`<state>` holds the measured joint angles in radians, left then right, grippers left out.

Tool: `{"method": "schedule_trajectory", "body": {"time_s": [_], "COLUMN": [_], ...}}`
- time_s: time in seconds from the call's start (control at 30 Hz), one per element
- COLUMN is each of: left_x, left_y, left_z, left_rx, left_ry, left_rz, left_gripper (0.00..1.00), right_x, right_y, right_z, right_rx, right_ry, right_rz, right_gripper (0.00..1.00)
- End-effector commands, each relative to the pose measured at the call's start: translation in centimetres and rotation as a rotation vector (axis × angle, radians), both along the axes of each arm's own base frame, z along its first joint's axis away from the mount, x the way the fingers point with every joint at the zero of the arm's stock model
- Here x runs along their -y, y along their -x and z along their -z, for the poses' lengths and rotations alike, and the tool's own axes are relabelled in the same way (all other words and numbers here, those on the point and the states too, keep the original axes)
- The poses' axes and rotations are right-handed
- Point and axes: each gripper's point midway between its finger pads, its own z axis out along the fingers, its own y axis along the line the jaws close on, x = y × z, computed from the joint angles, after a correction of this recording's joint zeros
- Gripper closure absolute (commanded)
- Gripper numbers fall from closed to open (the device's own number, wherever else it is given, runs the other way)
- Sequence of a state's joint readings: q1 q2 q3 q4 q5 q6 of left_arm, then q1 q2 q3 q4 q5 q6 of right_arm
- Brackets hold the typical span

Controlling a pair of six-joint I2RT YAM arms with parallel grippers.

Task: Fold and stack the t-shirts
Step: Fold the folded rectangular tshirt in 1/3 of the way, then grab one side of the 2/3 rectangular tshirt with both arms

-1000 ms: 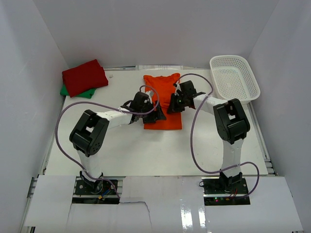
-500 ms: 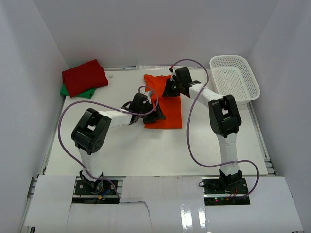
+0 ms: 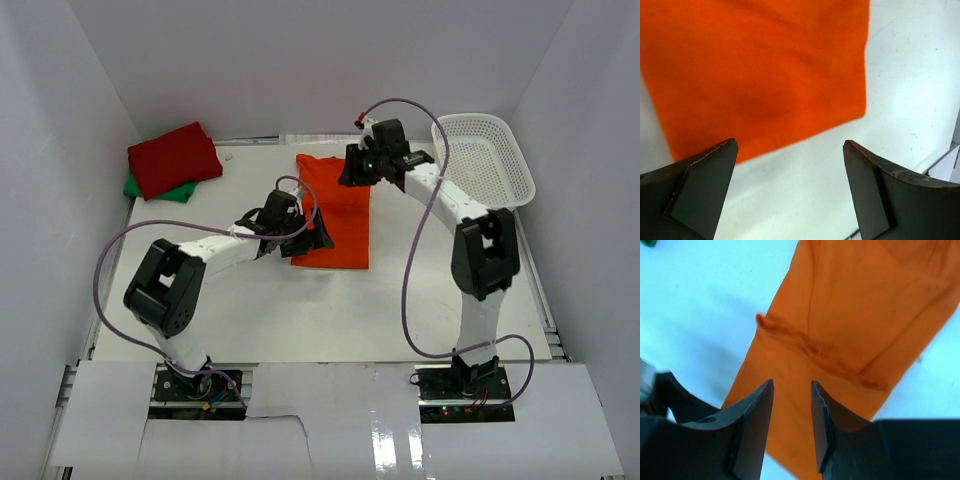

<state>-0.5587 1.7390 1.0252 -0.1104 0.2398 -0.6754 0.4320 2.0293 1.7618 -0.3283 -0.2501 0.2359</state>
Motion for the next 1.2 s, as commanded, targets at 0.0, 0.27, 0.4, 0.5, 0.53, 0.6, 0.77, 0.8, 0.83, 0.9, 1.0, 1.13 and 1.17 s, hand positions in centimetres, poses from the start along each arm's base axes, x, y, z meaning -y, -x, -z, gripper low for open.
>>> {"method": "schedule_trajectory", "body": {"time_s": [0.0, 0.27, 0.4, 0.5, 0.53, 0.6, 0.77, 0.8, 0.83, 0.9, 1.0, 1.13, 1.17], "left_x": [-2.7, -5.6, -6.4, -7.3, -7.2, -7.2, -7.4, -7.5, -7.6, -7.5, -7.7, -8.2, -8.4], "left_y": [0.9, 4.3, 4.8, 4.4, 4.2, 3.8, 2.8, 2.6, 2.5, 2.2, 2.1, 2.2, 2.2], "left_z": [-4.5, -2.6, 1.0, 2.8, 3.1, 4.0, 4.8, 4.9, 5.1, 5.1, 5.7, 6.2, 6.3], "left_rx": [0.028, -0.063, -0.128, -0.139, -0.137, -0.145, -0.129, -0.126, -0.124, -0.118, -0.128, -0.133, -0.132], "left_ry": [-0.028, -0.021, -0.047, -0.089, -0.086, -0.087, -0.099, -0.104, -0.106, -0.107, -0.127, -0.156, -0.161], "left_rz": [-0.038, -0.091, -0.095, -0.121, -0.12, -0.129, -0.158, -0.164, -0.164, -0.166, -0.167, -0.176, -0.177], "left_gripper": [0.02, 0.02, 0.02, 0.02, 0.02, 0.02, 0.04, 0.04, 0.05, 0.11, 0.16, 0.18, 0.18], "right_x": [3.1, 7.8, 8.7, 8.7, 8.5, 8.3, 7.9, 7.8, 7.8, 7.6, 7.4, 7.1, 7.1], "right_y": [6.8, 17.6, 19.7, 20.6, 20.5, 20.3, 19.4, 19.0, 18.7, 18.0, 17.6, 16.8, 16.7], "right_z": [1.2, 7.6, 9.3, 10.4, 10.6, 11.3, 12.5, 12.4, 12.5, 12.9, 13.7, 14.3, 14.4], "right_rx": [-0.122, -0.347, -0.379, -0.407, -0.401, -0.41, -0.413, -0.406, -0.402, -0.401, -0.414, -0.4, -0.402], "right_ry": [0.038, 0.078, 0.133, 0.121, 0.111, 0.106, 0.108, 0.105, 0.108, 0.117, 0.128, 0.121, 0.122], "right_rz": [0.006, 0.099, 0.129, 0.139, 0.135, 0.137, 0.144, 0.145, 0.149, 0.153, 0.154, 0.159, 0.159], "right_gripper": [0.57, 0.56, 0.46, 0.46, 0.46, 0.46, 0.48, 0.48, 0.48, 0.5, 0.51, 0.56, 0.58]}}
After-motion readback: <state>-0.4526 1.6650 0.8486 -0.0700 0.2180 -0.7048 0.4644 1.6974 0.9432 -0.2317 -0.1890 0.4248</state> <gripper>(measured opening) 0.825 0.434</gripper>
